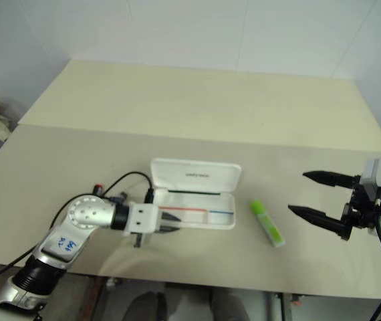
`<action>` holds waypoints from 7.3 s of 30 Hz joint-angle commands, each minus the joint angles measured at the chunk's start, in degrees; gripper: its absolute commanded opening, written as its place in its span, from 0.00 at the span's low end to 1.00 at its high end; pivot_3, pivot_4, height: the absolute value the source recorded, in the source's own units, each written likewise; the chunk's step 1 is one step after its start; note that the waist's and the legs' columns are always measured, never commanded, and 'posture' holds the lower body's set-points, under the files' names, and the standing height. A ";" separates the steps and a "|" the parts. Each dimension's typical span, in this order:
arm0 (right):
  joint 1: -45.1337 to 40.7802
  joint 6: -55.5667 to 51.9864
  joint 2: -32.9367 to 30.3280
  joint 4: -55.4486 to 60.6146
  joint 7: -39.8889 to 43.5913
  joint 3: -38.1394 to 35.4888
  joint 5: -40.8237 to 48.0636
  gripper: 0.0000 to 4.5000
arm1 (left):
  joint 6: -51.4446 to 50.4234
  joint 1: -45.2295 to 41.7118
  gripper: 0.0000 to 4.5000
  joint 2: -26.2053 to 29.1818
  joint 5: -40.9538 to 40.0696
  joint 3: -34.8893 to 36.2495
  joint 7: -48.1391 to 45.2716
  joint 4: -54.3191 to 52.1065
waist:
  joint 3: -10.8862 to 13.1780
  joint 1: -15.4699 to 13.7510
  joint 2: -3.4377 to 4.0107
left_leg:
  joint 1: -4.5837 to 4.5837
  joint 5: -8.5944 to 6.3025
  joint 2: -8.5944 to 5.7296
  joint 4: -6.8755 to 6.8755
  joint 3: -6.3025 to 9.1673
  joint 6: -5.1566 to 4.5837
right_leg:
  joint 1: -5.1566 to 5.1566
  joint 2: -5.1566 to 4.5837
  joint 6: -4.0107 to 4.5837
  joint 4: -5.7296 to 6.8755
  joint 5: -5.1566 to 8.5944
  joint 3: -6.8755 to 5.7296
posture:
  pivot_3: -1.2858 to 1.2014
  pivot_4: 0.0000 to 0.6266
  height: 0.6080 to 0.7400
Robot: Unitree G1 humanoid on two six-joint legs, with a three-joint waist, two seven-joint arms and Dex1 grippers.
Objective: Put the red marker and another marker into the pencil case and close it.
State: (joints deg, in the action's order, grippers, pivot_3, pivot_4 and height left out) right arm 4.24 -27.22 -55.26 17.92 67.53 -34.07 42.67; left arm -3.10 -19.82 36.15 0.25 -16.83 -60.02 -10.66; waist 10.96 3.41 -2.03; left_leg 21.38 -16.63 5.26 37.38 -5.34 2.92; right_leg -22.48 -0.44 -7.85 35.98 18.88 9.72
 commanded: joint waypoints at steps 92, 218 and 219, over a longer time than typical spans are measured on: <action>-26.07 11.07 4.26 -20.55 15.12 20.33 -4.90 1.00 | -9.47 38.49 0.95 -30.71 -9.41 33.54 55.82 -14.90 | 0.08 1.49 -0.14 | -0.12 -0.11 -0.17 0.07 -0.07 -0.22 | 0.24 -0.15 0.56 -0.34 0.17 0.17 | 0.52 0.24 1.00; 7.61 -0.56 13.50 7.93 -19.87 11.50 -5.65 1.00 | -15.55 11.79 1.00 -2.61 -41.85 29.64 -8.07 -14.24 | 0.27 1.60 -0.39 | 0.01 -0.04 -0.19 0.03 0.06 -0.12 | 0.04 -0.19 -0.09 -0.04 -0.09 0.00 | 0.52 0.24 1.00; 7.49 -0.37 13.72 7.55 -20.11 11.89 -6.07 1.00 | -14.82 12.94 1.00 -2.05 -41.68 29.79 -8.83 -14.16 | 0.27 1.54 -0.39 | -0.05 -0.04 -0.18 -0.03 0.06 -0.12 | 0.05 -0.17 -0.04 -0.04 -0.06 0.00 | 0.52 0.24 1.00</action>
State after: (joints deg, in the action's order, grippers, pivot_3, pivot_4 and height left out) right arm 12.26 -27.84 -41.77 24.35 48.48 -21.94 36.99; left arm -19.76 -7.57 33.39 -39.74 11.54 -67.04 -23.49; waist 11.23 4.95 -2.41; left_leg 21.34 -16.67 5.08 37.33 -5.28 2.81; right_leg -22.44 -0.62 -7.85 35.94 18.84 9.72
